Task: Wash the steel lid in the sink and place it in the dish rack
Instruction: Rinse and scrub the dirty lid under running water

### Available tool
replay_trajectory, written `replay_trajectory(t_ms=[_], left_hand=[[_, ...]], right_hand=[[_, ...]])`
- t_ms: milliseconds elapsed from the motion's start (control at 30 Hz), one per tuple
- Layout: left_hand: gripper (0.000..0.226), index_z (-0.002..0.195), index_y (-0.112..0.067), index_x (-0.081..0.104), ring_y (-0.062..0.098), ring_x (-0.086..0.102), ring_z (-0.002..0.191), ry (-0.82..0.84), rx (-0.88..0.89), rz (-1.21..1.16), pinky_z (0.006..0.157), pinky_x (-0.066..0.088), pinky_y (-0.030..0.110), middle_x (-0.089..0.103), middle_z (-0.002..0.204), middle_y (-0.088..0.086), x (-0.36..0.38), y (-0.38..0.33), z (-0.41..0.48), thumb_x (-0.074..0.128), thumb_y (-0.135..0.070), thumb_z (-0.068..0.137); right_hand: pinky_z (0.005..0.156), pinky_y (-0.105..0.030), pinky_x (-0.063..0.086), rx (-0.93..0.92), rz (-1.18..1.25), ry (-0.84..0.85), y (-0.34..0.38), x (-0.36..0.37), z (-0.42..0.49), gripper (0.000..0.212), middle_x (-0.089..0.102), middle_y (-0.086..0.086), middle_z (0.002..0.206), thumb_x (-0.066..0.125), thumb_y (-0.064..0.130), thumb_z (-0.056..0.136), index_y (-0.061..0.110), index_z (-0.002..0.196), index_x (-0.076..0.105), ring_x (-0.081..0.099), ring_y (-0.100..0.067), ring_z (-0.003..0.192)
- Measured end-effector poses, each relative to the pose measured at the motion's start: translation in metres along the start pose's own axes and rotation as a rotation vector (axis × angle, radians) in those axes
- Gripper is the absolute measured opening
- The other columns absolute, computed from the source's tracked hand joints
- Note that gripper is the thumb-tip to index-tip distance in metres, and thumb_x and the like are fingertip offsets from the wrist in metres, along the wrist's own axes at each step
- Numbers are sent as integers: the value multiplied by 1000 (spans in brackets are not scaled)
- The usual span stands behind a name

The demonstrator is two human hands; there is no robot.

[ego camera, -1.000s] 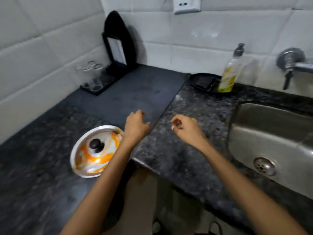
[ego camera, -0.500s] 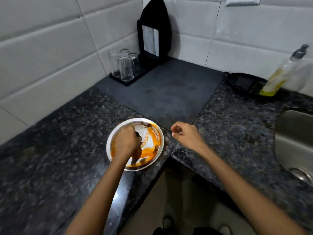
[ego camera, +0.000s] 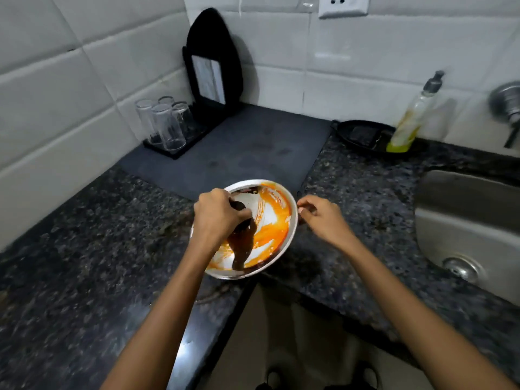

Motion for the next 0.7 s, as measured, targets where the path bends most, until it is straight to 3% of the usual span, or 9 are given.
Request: replay_trajectory(t_ms=[167,267,367,433,500,600,700], left_hand=[[27,76,-15,76,16,70,66,170,76,-306,66,60,35,75,70,5,27,-79,8,69,-39,66],[19,71,-7,72,14,65,60,356,37,-567,53,59,26,70,76,12,62,-140,8,66,-24,78],[33,57,-9,54,11,56,45,533,-7,-799,39,49,16,59,48,4,100,-210,-7,50,-9,90],[35,62,-14,46,6,54,33,657,-84,-888,33,43,11,52,29,-7,132,-261,-22,37,-4,95],[39,63,-13,38,6,50,27,715,-171,-967,30,38,12,48,25,-5,152,-288,-34,26,-8,99],[42,59,-11,35,18,36,53,776,-260,-1042,46,42,19,44,49,13,197,-328,-48,25,-10,101],[36,67,-13,44,18,40,63,785,-384,-1021,70,41,32,52,92,16,240,-351,-49,29,-18,99]], right_hand=[[78,-36,51,85,58,-220,-46,-89,-11,12,67,-8,87,59,14,85,10,96,63,65,-27,87],[84,-40,51,190,65,-297,-80,-143,-26,18,66,-9,95,58,15,87,5,102,61,63,-27,92],[87,-41,51,317,77,-376,-126,-196,-50,25,64,-9,105,56,16,88,7,111,59,61,-25,95],[88,-44,52,389,141,-494,-168,-236,-68,28,64,-10,107,56,16,87,8,114,58,62,-26,95],[80,-39,55,468,298,-555,-195,-256,-77,24,63,-9,100,55,16,88,7,111,59,63,-23,89],[48,-20,49,535,671,-548,-231,-294,-91,19,68,-1,69,45,15,93,11,87,63,63,-9,55],[39,-16,43,522,804,-560,-261,-329,-98,26,63,-2,58,41,8,93,11,74,59,57,-11,47]])
Point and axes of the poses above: each hand's wrist, its own z-axis towards the middle knuckle, its own x-axis out of the palm, y = z × x, the point moved 2 cm from there along z, towards the middle knuckle
